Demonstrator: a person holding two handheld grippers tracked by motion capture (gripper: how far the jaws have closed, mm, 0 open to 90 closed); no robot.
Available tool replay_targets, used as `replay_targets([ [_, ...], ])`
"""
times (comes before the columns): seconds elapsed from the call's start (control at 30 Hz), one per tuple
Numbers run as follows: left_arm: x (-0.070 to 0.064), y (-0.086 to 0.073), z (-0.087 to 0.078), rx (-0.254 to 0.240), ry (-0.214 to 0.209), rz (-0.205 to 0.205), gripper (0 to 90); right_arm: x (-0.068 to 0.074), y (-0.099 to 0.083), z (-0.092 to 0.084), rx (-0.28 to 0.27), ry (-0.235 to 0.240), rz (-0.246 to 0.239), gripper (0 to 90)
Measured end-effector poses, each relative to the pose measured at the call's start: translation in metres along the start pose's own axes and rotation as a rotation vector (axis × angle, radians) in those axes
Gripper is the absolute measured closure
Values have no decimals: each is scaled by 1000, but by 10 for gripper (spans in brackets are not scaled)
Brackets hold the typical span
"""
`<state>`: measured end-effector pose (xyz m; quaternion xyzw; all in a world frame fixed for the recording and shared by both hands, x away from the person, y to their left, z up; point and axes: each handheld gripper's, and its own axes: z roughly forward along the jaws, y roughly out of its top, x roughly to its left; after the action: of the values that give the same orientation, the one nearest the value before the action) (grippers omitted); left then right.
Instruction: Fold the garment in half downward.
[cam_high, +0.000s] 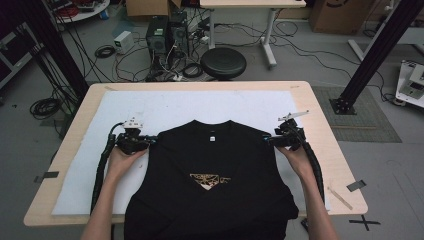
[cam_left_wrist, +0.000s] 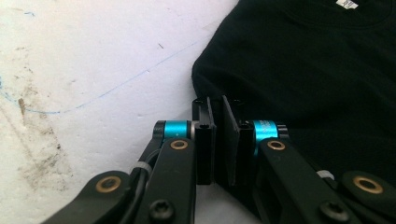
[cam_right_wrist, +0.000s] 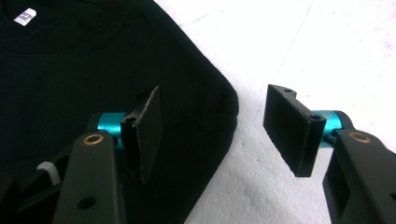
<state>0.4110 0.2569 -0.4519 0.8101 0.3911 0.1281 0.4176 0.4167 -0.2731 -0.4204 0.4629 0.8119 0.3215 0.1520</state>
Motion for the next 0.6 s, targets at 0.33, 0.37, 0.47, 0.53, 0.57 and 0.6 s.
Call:
replay_targets([
  [0.33, 0, 0, 0, 3, 6, 9, 835, -1, -3, 19, 55, -32, -18, 392],
  [0.37, -1, 0, 0, 0, 5, 6, 834, -2, -4, 21, 50, -26, -8, 398],
  [0.47, -1, 0, 0, 0, 7, 7, 834, -3, -5, 22, 38, -34, 2, 434],
  [0.53, -1, 0, 0, 1, 7, 10, 834, -3, -5, 22, 36, -42, -8, 435],
  [0.57, -1, 0, 0, -2, 8, 7, 834, -2, -5, 23, 34, -48, -9, 435],
  [0.6, -1, 0, 0, -2, 9, 9, 834, -2, -5, 23, 32, -50, -9, 433],
])
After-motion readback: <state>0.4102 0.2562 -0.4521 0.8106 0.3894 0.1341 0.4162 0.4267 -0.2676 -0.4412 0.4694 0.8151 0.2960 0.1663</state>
